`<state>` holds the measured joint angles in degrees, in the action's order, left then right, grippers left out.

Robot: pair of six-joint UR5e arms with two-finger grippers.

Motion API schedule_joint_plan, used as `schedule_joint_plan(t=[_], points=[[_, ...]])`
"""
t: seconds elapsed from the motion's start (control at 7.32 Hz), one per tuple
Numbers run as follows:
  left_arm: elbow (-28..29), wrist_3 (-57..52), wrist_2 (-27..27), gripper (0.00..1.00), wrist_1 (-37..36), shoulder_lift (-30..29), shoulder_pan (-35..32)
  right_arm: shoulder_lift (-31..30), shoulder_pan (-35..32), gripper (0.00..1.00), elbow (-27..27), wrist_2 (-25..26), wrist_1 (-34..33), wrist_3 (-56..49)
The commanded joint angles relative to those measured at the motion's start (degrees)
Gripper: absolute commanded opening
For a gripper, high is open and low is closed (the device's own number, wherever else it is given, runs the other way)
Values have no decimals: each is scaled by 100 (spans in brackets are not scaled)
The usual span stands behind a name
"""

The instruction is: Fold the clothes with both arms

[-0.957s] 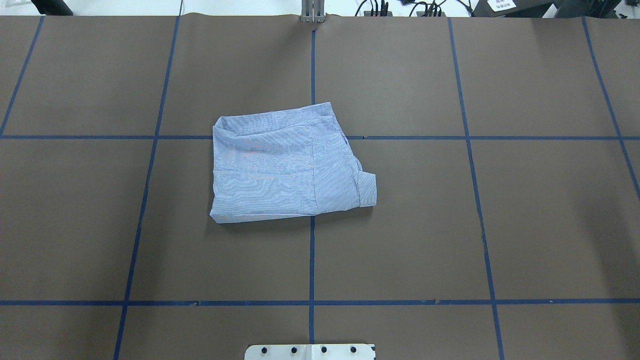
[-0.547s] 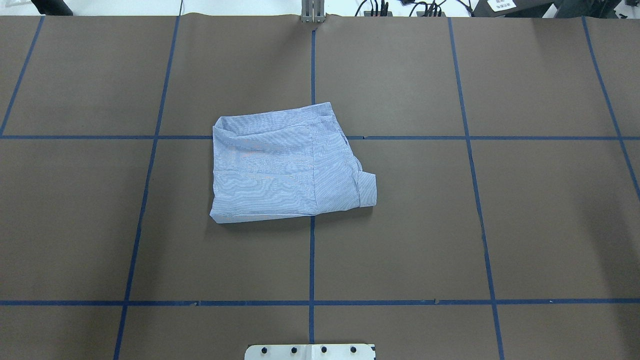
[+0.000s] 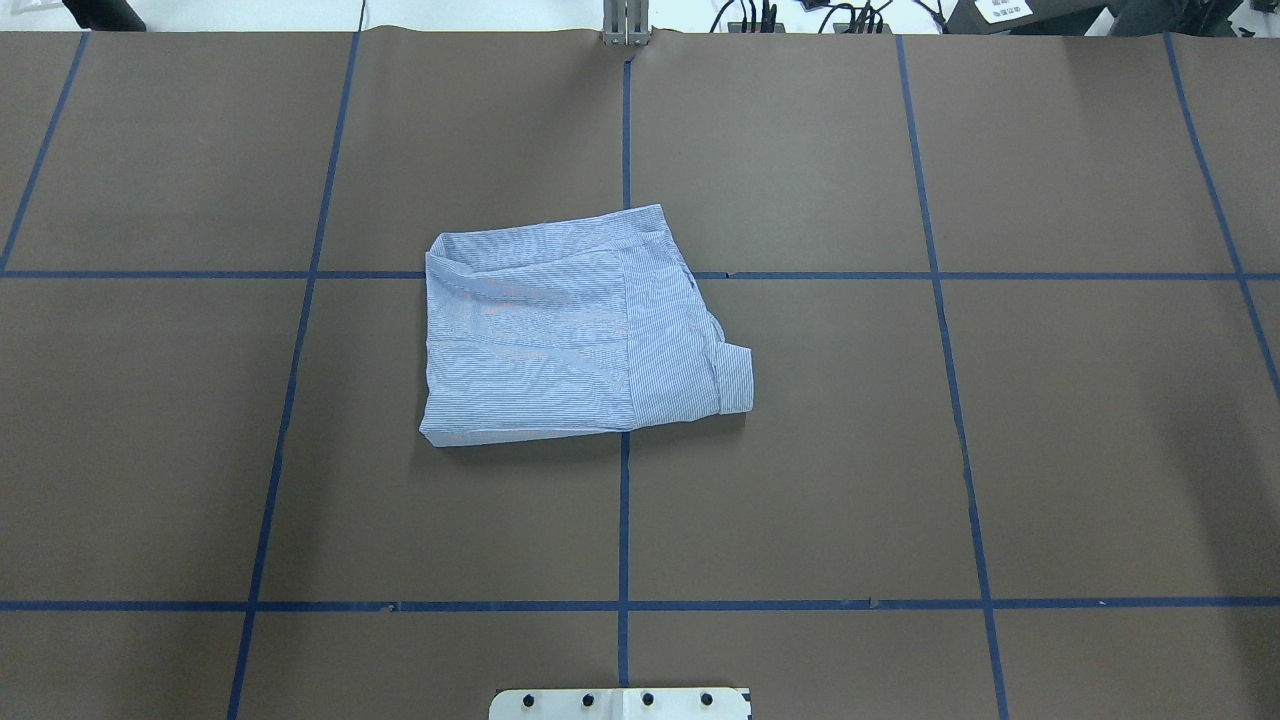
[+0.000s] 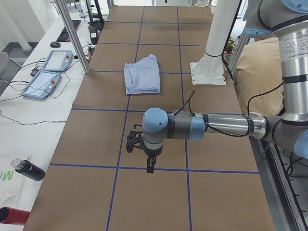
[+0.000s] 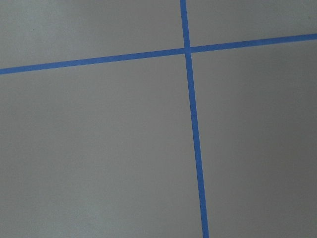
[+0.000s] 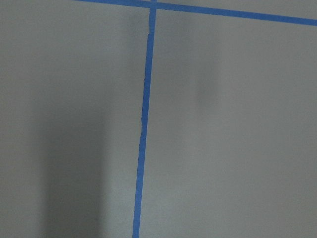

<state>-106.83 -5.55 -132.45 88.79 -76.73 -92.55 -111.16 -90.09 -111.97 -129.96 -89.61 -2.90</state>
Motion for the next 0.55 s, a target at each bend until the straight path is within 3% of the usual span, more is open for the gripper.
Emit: schedule_joint_plan(t=[0.0, 0.41], points=[[4, 18, 0, 100, -2, 1, 0, 15, 0, 100, 0, -3, 5, 0], [13, 27, -193, 100, 16, 1, 0, 50, 0, 100, 9, 6, 205, -26]])
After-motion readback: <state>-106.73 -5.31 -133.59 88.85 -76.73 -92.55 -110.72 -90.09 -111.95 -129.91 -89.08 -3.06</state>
